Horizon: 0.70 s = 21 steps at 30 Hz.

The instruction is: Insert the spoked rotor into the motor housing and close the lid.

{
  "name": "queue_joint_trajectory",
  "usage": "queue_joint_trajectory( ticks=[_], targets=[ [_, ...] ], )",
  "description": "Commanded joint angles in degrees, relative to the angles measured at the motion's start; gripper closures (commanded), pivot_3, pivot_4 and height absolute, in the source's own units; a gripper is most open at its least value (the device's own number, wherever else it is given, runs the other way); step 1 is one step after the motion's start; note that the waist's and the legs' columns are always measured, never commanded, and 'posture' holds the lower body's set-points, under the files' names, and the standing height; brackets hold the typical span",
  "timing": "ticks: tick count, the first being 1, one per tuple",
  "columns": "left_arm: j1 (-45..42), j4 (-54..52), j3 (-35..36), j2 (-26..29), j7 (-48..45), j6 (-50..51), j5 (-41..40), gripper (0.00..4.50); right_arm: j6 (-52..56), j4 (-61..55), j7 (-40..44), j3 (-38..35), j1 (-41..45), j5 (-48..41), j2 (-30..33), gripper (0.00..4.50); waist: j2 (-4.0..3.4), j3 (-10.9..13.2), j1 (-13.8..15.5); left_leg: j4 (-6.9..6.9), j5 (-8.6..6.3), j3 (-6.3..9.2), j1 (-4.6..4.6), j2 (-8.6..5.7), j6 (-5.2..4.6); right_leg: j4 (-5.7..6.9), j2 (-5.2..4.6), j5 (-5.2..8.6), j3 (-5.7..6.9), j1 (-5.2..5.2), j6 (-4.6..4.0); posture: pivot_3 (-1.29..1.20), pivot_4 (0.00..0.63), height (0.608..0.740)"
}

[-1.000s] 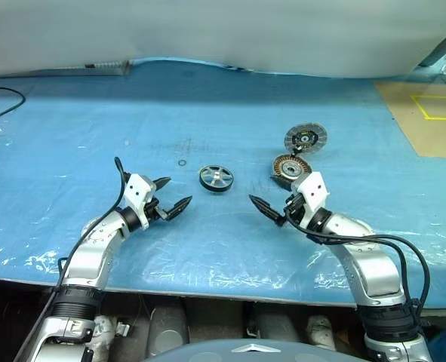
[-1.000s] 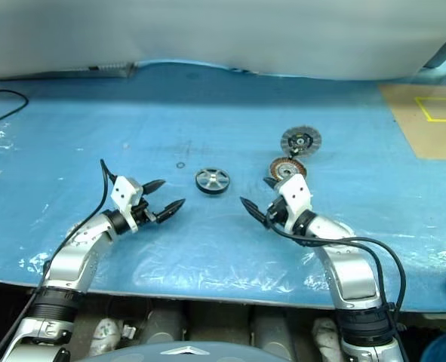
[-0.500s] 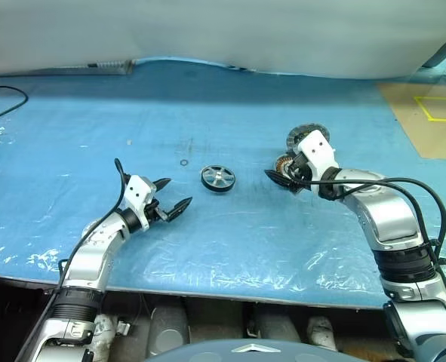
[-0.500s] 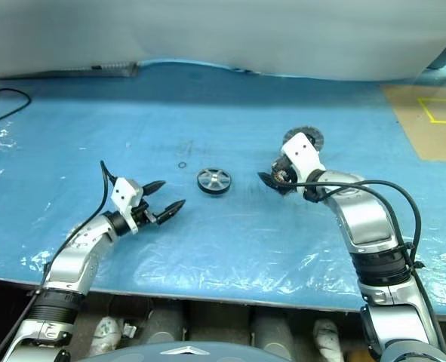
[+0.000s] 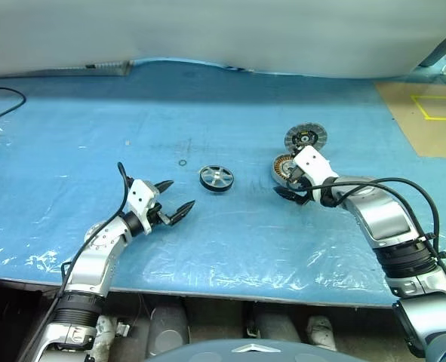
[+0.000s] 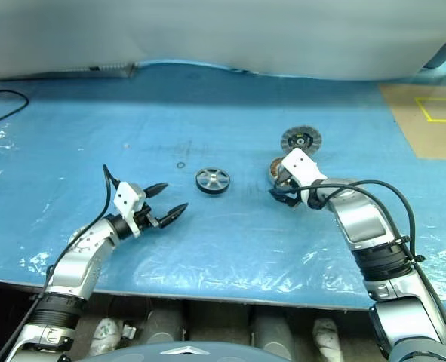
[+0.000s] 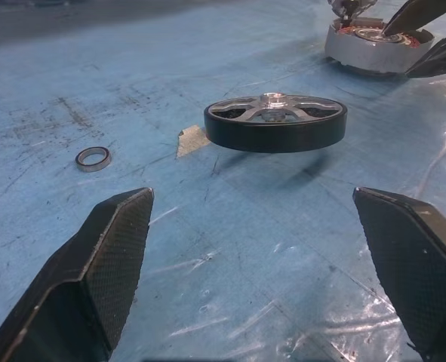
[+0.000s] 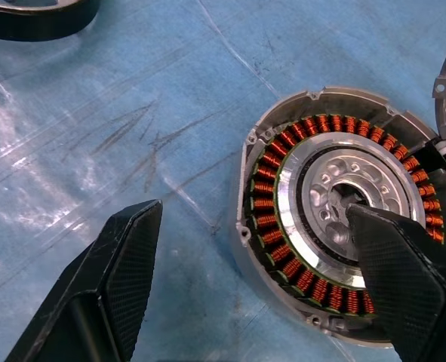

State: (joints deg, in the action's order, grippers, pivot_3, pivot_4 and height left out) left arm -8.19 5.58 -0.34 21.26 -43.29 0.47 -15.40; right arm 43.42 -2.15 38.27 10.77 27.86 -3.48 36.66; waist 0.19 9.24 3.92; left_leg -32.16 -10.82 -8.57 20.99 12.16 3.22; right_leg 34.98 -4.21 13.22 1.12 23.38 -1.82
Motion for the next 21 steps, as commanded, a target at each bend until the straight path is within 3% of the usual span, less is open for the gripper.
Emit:
queue_joint_trajectory(
  ticks=[1, 8, 11, 16, 21],
  targets=[
    [-0.3, -2.2, 0.1, 0.0, -0.1, -1.7, 0.1, 0.00, -0.6, 2.1, -0.2, 1.4, 2.1, 1.8, -0.3, 0.38, 0.00, 0.0, 0.0, -0.01, 0.00, 0.00, 0.00, 0.00, 0.00, 0.01, 0.00, 0.00, 0.00, 0.00, 0.00, 0.00, 0.150, 0.740],
    [0.9, -4.1, -1.5, 1.3, -5.1, -1.1, -1.4, 0.00, 2.5, 4.6, 1.9, 4.8, 5.7, 2.9, -1.4, 0.38, 0.00, 0.0, 0.0, -0.05, 0.00, 0.00, -0.02, 0.00, 0.00, 0.06, 0.00, 0.00, 0.00, -0.02, -0.01, 0.00, 0.150, 0.740],
    [2.0, -4.9, -2.8, 2.3, -7.5, -2.6, -0.7, 0.00, 3.7, 3.9, 3.1, 6.2, 5.9, 3.2, -1.7, 0.93, 0.00, 0.0, 0.0, -0.06, 0.00, 0.00, -0.04, 0.01, 0.00, 0.07, 0.00, 0.00, -0.01, -0.03, -0.01, 0.00, 0.150, 0.740],
    [2.5, -5.2, -3.4, 2.8, -11.0, -4.0, -1.9, 0.00, 6.7, -0.1, 4.3, 7.4, 5.9, 2.3, -3.0, 2.56, 0.01, 0.0, -0.1, -0.05, 0.00, -0.02, -0.15, 0.06, 0.00, 0.16, 0.03, 0.01, -0.02, -0.04, -0.02, 0.00, 0.150, 0.740],
    [2.9, -4.8, -3.7, 2.6, -12.0, -4.4, -2.0, 0.00, 12.1, -7.3, 4.7, 8.3, 4.7, 0.8, -5.0, 2.69, 0.01, 0.0, -0.1, -0.05, 0.00, -0.06, -0.24, 0.07, 0.00, 0.23, 0.03, 0.01, -0.07, -0.06, -0.03, 0.00, 0.150, 0.740]
  ],
)
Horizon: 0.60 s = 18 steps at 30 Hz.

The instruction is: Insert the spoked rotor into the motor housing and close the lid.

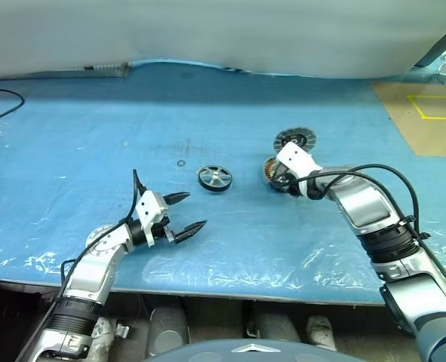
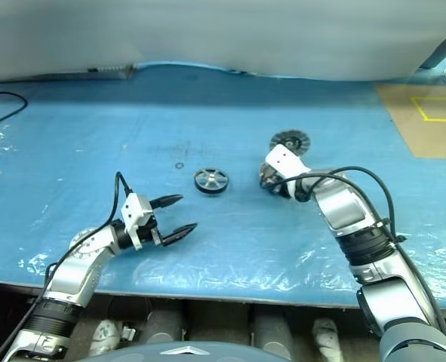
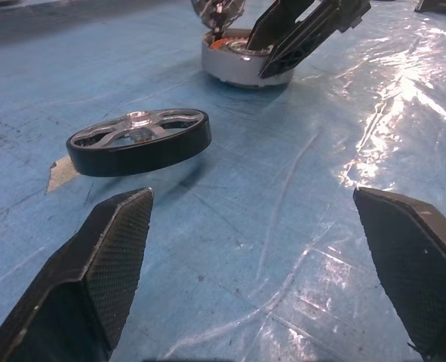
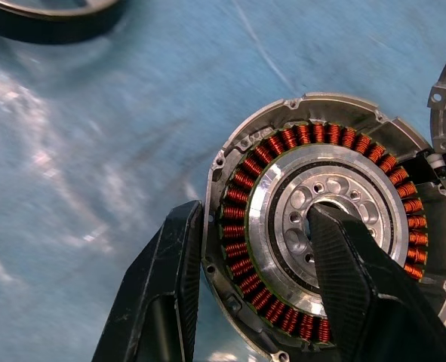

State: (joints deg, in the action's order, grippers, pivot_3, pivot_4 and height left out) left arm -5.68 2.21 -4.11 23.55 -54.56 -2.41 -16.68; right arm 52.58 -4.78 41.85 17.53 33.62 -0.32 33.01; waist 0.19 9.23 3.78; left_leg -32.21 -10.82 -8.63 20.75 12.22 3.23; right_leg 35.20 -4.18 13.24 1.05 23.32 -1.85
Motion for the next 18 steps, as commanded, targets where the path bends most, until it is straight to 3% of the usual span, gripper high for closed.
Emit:
queue_joint_trajectory(
  ticks=[1, 13, 18],
  targets=[
    [0.4, -1.4, 0.0, 0.3, -0.8, -1.6, -0.6, 0.00, 3.9, -6.1, 0.9, 2.0, -1.4, -2.4, -1.9, 2.69, 0.00, 0.0, 0.0, 0.00, 0.00, 0.00, 0.00, 0.00, 0.00, 0.00, 0.00, 0.00, 0.00, 0.00, 0.00, 0.00, 0.150, 0.740],
    [0.8, -1.0, 0.3, 0.3, -0.7, -2.1, -0.5, 0.00, 8.3, -11.7, -1.8, 4.8, -2.7, -2.5, -5.8, 2.69, 0.00, 0.0, 0.0, 0.01, 0.00, 0.00, -0.03, -0.01, 0.02, 0.00, 0.00, 0.00, -0.03, -0.01, 0.01, 0.00, 0.150, 0.740],
    [1.2, -0.4, 0.3, 0.1, -0.7, -2.6, -0.4, 0.00, 10.9, -12.9, -3.7, 3.7, -1.1, -2.6, -7.6, 1.03, 0.00, 0.0, 0.0, 0.04, 0.00, 0.00, -0.04, -0.02, 0.03, 0.00, 0.00, 0.00, -0.04, 0.00, 0.01, 0.00, 0.150, 0.740]
  ],
)
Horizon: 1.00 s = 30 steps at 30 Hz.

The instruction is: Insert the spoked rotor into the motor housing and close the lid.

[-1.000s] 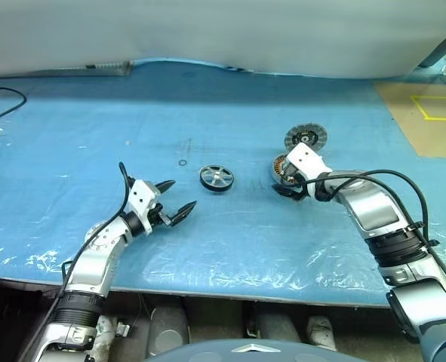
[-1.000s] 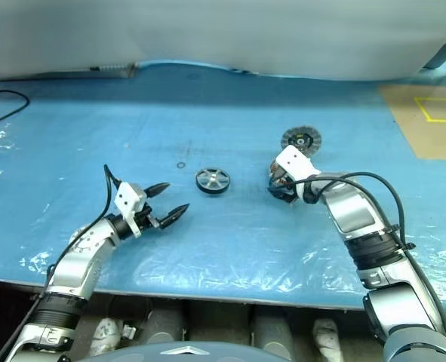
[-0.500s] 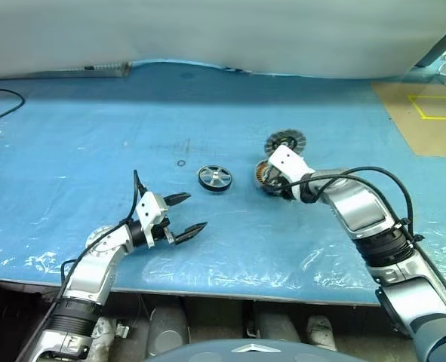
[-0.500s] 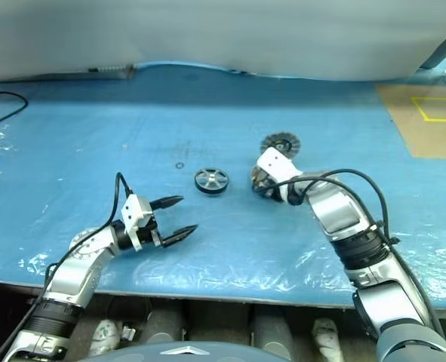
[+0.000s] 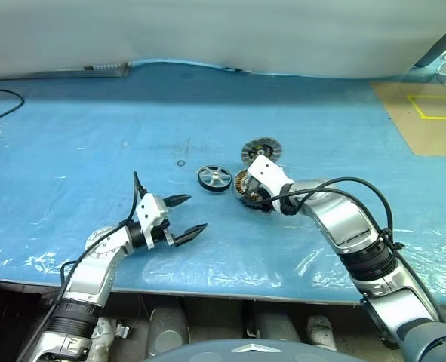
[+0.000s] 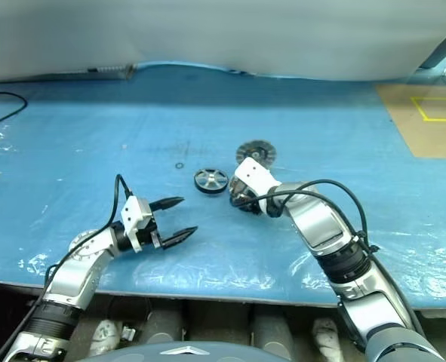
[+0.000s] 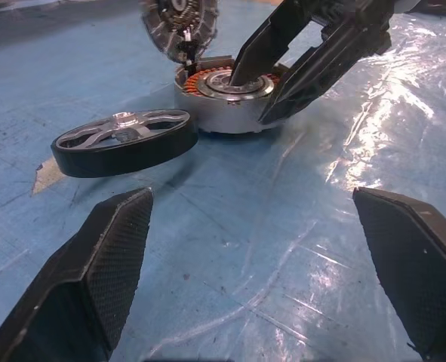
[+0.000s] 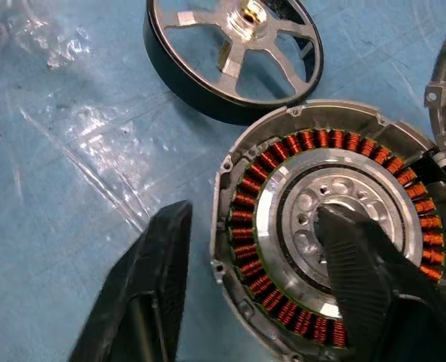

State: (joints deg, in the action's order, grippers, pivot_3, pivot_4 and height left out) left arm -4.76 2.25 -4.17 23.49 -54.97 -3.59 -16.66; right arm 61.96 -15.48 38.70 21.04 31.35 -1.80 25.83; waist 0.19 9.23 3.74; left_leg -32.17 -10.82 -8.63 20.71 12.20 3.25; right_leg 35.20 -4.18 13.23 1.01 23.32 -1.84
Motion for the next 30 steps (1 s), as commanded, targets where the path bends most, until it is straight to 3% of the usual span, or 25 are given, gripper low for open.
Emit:
queue_joint_trajectory(
  ticks=[1, 3, 9, 12, 17, 22, 30],
  targets=[
    [0.3, -0.3, 0.3, 0.1, -0.3, -1.6, -0.4, 0.00, 2.3, -2.9, -0.8, 0.1, 1.7, -1.2, -0.4, 0.66, 0.00, 0.0, 0.1, 0.00, 0.00, 0.00, 0.00, -0.01, 0.00, 0.00, 0.00, 0.00, 0.00, 0.00, 0.00, 0.00, 0.150, 0.740],
    [0.3, 0.2, 0.3, 0.0, -0.4, -1.9, -0.5, 0.00, 5.2, -4.7, -0.7, -0.9, 3.2, -2.2, -0.1, 0.06, -0.02, 0.0, 0.1, -0.02, 0.00, 0.00, 0.01, -0.05, 0.00, 0.00, -0.02, -0.01, -0.03, 0.00, 0.01, 0.00, 0.150, 0.740],
    [-0.4, 1.6, 0.4, -0.5, -0.9, -2.6, -1.1, 0.00, 14.5, -12.7, 1.9, -6.1, 7.5, -8.6, 3.2, 0.06, -0.06, 0.0, 0.3, 0.03, 0.00, 0.00, 0.02, -0.05, 0.01, -0.01, -0.01, 0.00, -0.03, 0.02, 0.01, 0.00, 0.150, 0.740],
    [-1.3, 2.7, 0.7, -0.9, -1.1, -2.7, -1.4, 0.00, 14.3, -16.0, 3.9, -11.4, 5.4, -13.0, 4.9, 0.06, -0.06, 0.0, 0.5, 0.04, 0.00, 0.02, 0.06, -0.06, 0.01, -0.06, -0.01, 0.00, -0.03, 0.02, 0.02, 0.00, 0.150, 0.740],
    [-3.3, 5.2, 1.8, -1.0, -0.5, -3.1, -1.0, 0.00, -8.5, -16.5, 6.6, -19.0, -9.8, -15.6, 4.6, 0.06, -0.05, 0.0, 0.9, 0.03, 0.00, 0.01, 0.07, -0.05, 0.01, -0.10, -0.03, 0.00, -0.01, -0.01, 0.02, 0.00, 0.150, 0.740],
    [-6.9, 10.1, 3.7, -1.0, 2.4, -3.6, 0.3, 0.00, -37.0, -8.2, 4.0, -21.6, -28.3, -12.3, -2.2, 0.06, -0.05, 0.0, 0.8, 0.03, 0.00, 0.01, 0.21, -0.02, 0.00, -0.15, -0.04, 0.00, 0.05, 0.10, 0.02, 0.00, 0.150, 0.740],
    [-18.5, 23.0, 7.3, -0.3, 5.5, 2.1, -1.2, 0.00, -46.6, -3.6, -1.1, -20.9, -30.9, -13.0, -9.0, 0.06, -0.05, 0.0, 0.2, -0.04, 0.00, 0.06, 0.18, -0.09, -0.02, -0.12, -0.06, -0.10, 0.04, 0.08, 0.10, 0.00, 0.150, 0.740]
  ],
)
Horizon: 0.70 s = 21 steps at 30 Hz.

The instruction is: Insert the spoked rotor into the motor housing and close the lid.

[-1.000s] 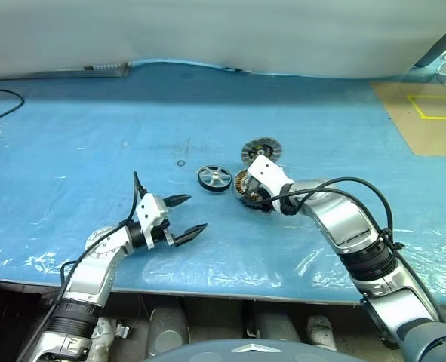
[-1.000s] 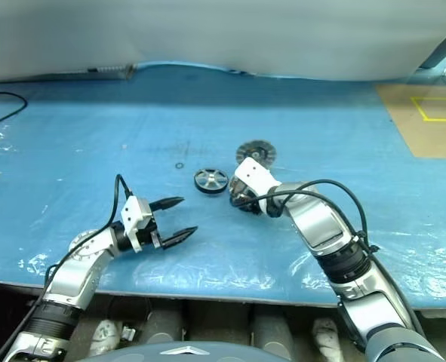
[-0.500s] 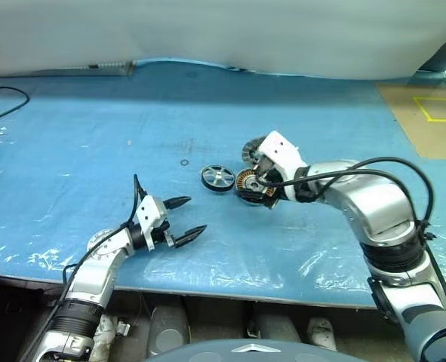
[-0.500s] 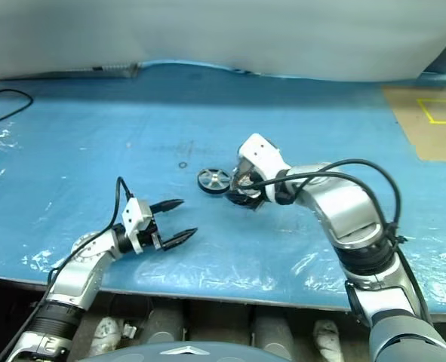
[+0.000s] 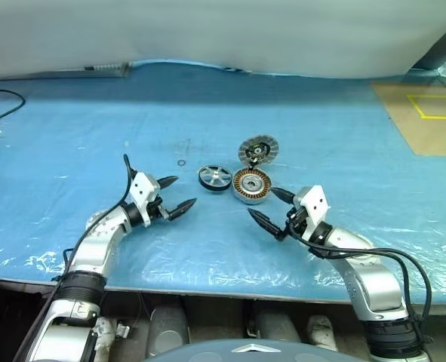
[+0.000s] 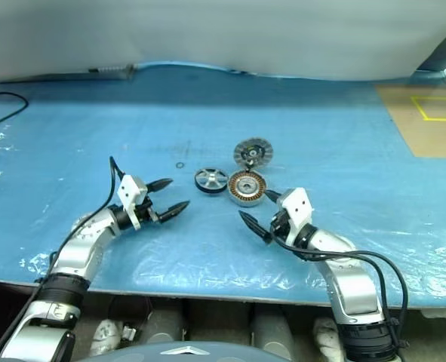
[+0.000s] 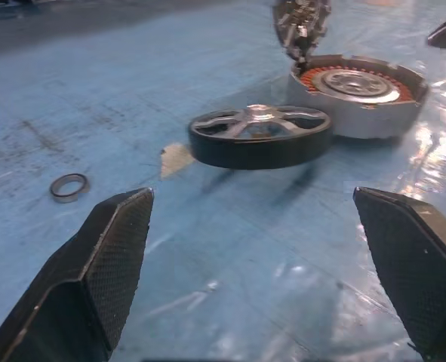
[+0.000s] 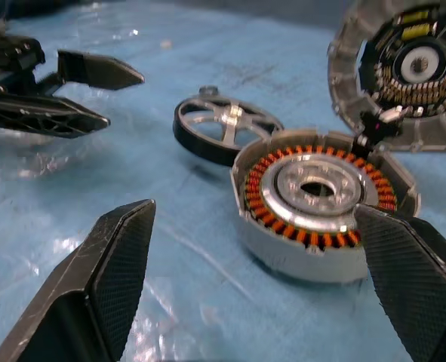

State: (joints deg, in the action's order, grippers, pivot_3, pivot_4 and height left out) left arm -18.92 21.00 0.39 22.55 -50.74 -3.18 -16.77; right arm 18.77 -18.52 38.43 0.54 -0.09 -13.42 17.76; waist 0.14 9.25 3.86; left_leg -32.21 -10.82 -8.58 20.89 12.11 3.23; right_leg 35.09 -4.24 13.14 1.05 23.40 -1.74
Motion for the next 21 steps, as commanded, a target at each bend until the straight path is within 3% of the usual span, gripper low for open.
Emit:
queue_joint_trajectory(
  ticks=[1, 12, 21],
  targets=[
    [-6.7, 7.7, 2.7, 0.8, 2.0, 1.0, 0.2, 0.00, -5.2, 0.2, -0.8, 0.1, 0.4, -0.7, -1.0, 0.06, 0.00, 0.0, 0.1, -0.01, 0.00, 0.00, 0.02, -0.01, 0.00, 0.00, -0.01, 0.00, 0.00, 0.00, -0.01, 0.00, 0.150, 0.740],
    [-27.0, 37.4, 1.7, -1.0, 9.0, -7.2, 9.4, 0.00, -12.1, 4.7, -1.5, 3.4, 0.1, 2.8, -0.3, 0.06, 0.04, 0.0, 0.2, 0.06, 0.01, 0.17, 0.24, -0.13, 0.00, -0.29, -0.05, -0.15, 0.15, -0.05, 0.24, 0.00, 0.150, 0.740],
    [-31.8, 48.0, 0.0, -3.6, 11.7, -10.2, 15.1, 0.00, -12.3, 4.7, -2.0, 3.7, 0.1, 2.6, 0.0, 0.06, 0.06, 0.0, 0.4, 0.04, 0.01, 0.18, 0.24, -0.13, 0.00, -0.30, -0.07, -0.15, 0.16, -0.08, 0.23, 0.00, 0.150, 0.740]
  ],
)
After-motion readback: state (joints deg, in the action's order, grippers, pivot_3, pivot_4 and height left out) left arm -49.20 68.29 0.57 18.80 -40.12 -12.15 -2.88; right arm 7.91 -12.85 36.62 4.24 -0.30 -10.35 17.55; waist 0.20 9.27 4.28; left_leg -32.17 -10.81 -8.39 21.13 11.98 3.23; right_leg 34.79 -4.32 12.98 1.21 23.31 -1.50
